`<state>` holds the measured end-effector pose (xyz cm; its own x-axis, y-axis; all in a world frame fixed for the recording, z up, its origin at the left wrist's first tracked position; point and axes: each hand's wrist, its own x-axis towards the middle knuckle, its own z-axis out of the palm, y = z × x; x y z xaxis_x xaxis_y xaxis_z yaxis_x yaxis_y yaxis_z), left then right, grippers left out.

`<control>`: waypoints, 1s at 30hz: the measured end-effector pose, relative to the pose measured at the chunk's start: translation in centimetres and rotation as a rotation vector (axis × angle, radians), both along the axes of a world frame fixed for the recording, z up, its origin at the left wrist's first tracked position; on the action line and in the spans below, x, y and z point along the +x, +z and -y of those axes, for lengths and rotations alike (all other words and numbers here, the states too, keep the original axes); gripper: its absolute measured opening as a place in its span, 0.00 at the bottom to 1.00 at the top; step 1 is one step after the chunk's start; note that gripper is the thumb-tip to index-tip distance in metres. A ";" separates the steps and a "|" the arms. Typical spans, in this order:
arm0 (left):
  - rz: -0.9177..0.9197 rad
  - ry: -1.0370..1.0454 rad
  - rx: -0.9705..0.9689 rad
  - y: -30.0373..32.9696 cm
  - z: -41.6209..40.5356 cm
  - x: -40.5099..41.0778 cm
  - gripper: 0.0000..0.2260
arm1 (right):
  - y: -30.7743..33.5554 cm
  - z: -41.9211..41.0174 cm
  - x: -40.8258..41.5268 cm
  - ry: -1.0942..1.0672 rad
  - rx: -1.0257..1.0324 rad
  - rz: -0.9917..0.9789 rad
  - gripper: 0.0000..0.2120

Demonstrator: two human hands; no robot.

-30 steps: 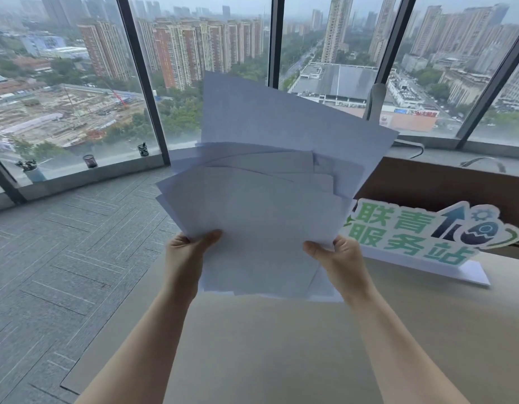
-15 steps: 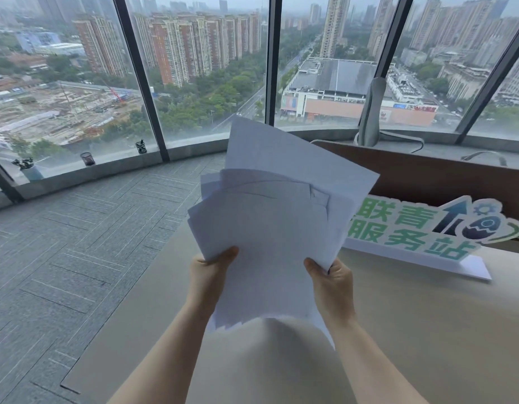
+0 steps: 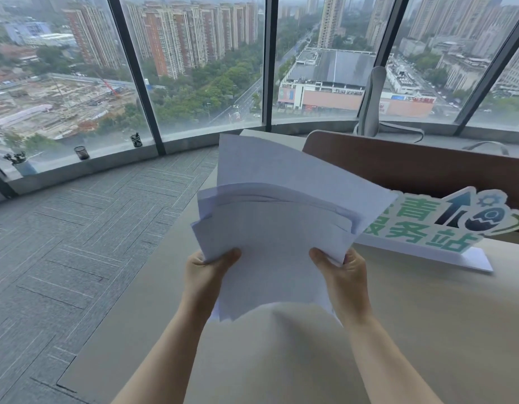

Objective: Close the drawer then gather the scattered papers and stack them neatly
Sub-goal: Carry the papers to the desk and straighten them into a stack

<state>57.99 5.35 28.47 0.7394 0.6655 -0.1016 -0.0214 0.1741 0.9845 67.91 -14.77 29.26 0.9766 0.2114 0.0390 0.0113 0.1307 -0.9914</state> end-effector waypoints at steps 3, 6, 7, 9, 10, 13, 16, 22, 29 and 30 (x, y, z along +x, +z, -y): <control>-0.116 -0.085 -0.026 -1.4 0.0 -0.4 0.16 | -1.3 0.3 -0.5 0.066 -0.055 -0.125 0.08; -0.154 -0.069 -0.036 -2.1 0.7 0.0 0.10 | -2.0 -0.4 -1.0 0.060 -0.138 -0.145 0.12; -0.142 -0.047 -0.034 -2.0 0.8 0.3 0.07 | -1.7 -0.8 -0.9 0.057 -0.138 -0.133 0.12; -0.103 -0.018 -0.016 -1.3 0.8 0.7 0.04 | -0.9 -0.9 -0.4 0.036 -0.120 -0.085 0.12; -0.081 -0.011 -0.009 -1.0 0.7 0.9 0.04 | -0.6 -0.7 -0.1 0.030 -0.098 -0.071 0.11; -0.106 -0.028 -0.009 -1.4 0.5 0.6 0.12 | -0.7 0.1 0.0 0.059 -0.050 -0.112 0.09; -0.232 -0.059 -0.018 -2.7 0.9 0.2 0.16 | -2.4 0.2 -0.6 0.093 -0.083 -0.207 0.13; -0.240 -0.006 0.073 -2.4 0.6 1.0 0.10 | -2.5 0.2 -0.5 0.049 -0.075 -0.175 0.12; -0.274 -0.013 0.524 3.1 -1.1 1.6 0.21 | 0.7 1.7 1.0 -0.161 -0.174 0.098 0.37; -0.295 -0.020 0.639 4.2 -1.5 1.8 0.17 | 1.5 1.9 1.4 -0.216 -0.204 0.165 0.40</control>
<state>59.84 6.81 32.70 0.7538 0.6484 0.1066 0.2592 -0.4424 0.8585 69.32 -16.66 30.78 0.9837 0.0200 0.1786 0.1797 -0.0934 -0.9793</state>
